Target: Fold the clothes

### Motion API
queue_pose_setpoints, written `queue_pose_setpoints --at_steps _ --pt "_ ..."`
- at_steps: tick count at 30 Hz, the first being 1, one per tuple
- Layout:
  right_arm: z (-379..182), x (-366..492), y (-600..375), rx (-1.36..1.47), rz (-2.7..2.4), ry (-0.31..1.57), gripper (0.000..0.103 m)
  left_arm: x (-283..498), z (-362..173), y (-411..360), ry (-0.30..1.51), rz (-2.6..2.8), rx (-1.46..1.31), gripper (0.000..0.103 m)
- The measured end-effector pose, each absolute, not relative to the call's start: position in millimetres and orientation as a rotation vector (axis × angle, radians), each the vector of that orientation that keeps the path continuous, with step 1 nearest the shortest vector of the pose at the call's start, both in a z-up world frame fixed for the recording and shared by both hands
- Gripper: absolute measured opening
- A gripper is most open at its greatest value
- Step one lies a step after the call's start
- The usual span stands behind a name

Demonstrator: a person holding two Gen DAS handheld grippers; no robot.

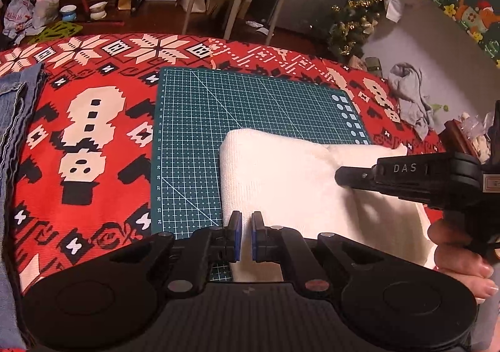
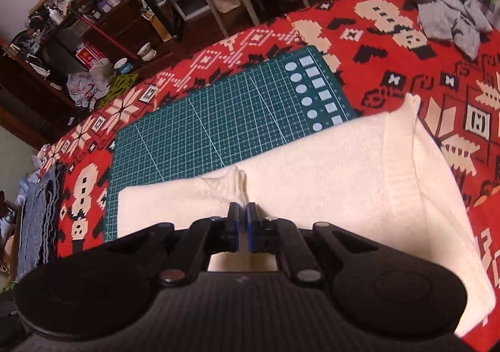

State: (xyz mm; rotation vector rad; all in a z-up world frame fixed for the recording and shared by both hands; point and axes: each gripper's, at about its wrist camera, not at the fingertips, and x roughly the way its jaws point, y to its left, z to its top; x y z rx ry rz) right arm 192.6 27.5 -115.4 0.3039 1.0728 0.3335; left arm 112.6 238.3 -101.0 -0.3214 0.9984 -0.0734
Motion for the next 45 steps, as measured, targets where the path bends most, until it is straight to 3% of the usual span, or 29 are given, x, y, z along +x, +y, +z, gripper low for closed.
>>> queue_pose_setpoints --at_steps 10,14,17,22,26,36,39,45 --pt "-116.2 172.6 18.1 0.331 0.332 1.131 0.01 95.5 -88.0 248.5 0.99 -0.136 -0.515 0.004" --pt "-117.2 163.2 15.6 0.336 0.333 1.161 0.008 94.5 -93.5 232.9 1.02 -0.144 -0.485 0.004" --pt "-117.9 156.2 13.7 0.339 0.333 1.184 0.001 97.1 -105.2 225.1 1.06 -0.105 -0.443 0.004" --pt "-119.2 144.4 10.6 0.344 0.333 1.222 0.0 90.6 -107.2 230.9 1.063 -0.086 -0.483 0.004" --pt "-111.4 126.8 -6.9 0.351 0.306 1.198 0.007 76.2 -101.6 235.0 1.047 -0.105 -0.534 0.004" --pt "-115.7 112.3 0.9 0.328 0.352 1.211 0.012 57.0 -103.9 222.6 1.063 -0.122 -0.554 0.004" --pt "-121.1 110.5 4.2 0.312 0.33 1.226 0.004 59.3 -108.6 219.9 1.076 -0.116 -0.547 0.004" --pt "-120.0 108.9 -6.5 0.28 0.231 1.206 0.0 58.9 -110.8 219.3 1.086 -0.103 -0.535 0.004"
